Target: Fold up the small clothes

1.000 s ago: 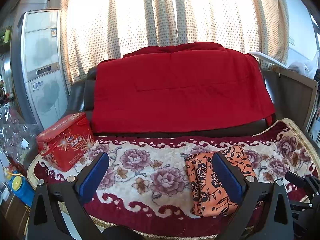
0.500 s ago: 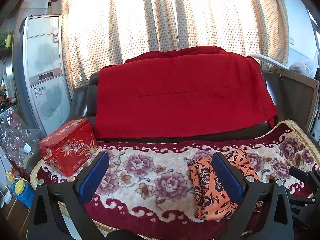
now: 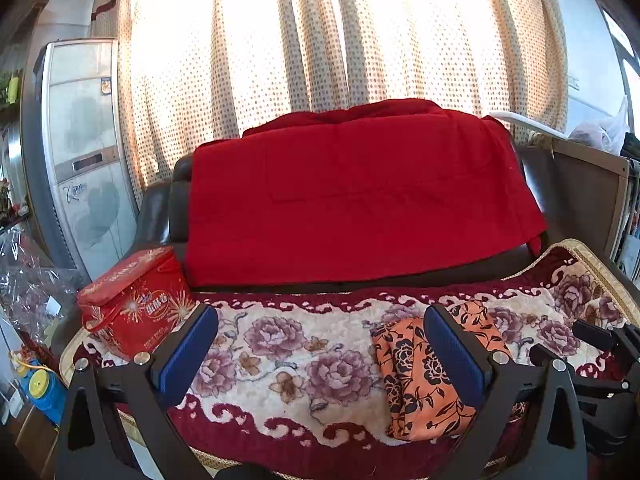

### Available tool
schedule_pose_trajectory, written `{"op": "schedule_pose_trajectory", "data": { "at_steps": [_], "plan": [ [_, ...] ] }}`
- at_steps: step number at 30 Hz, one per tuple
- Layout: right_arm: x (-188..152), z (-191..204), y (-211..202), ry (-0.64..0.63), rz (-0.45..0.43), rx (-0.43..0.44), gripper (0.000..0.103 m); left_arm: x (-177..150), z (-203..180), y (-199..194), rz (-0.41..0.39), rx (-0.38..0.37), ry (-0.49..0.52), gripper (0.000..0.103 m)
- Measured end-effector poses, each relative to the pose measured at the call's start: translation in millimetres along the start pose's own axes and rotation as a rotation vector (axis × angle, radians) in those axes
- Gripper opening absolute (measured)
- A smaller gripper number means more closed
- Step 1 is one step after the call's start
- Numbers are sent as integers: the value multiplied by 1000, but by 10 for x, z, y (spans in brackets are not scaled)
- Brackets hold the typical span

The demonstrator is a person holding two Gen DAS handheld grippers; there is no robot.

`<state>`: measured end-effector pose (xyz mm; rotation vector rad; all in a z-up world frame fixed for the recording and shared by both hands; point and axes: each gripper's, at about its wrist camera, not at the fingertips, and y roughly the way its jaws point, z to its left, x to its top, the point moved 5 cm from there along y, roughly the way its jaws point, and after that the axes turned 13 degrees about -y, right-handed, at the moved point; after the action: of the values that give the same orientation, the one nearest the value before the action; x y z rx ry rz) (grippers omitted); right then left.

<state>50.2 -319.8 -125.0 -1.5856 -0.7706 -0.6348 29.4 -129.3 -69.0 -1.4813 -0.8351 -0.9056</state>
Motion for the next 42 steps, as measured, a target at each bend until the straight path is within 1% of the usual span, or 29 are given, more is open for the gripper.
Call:
{"op": "schedule_pose_trajectory", "data": {
  "at_steps": [9, 17, 25, 31, 38, 42],
  "plan": [
    [86, 6, -39, -8, -15, -7, 68, 40, -17, -49, -12, -17, 3, 102],
    [160, -3, -43, -8, -24, -10, 68, 60, -14, -28, 0, -32, -7, 102],
    [234, -10, -8, -13, -28, -11, 68, 72, -26, 64, 30, -50, -21, 102],
    [279, -7, 96, -16, -15, -12, 68, 87, -22, 156, 33, -46, -17, 102],
    [332, 2, 255, -24, 5, -13, 68, 121, -20, 314, 55, -49, -28, 102],
    [354, -9, 360, -25, 17, -8, 68, 139, -49, 399, 56, -63, -32, 102]
  ]
}}
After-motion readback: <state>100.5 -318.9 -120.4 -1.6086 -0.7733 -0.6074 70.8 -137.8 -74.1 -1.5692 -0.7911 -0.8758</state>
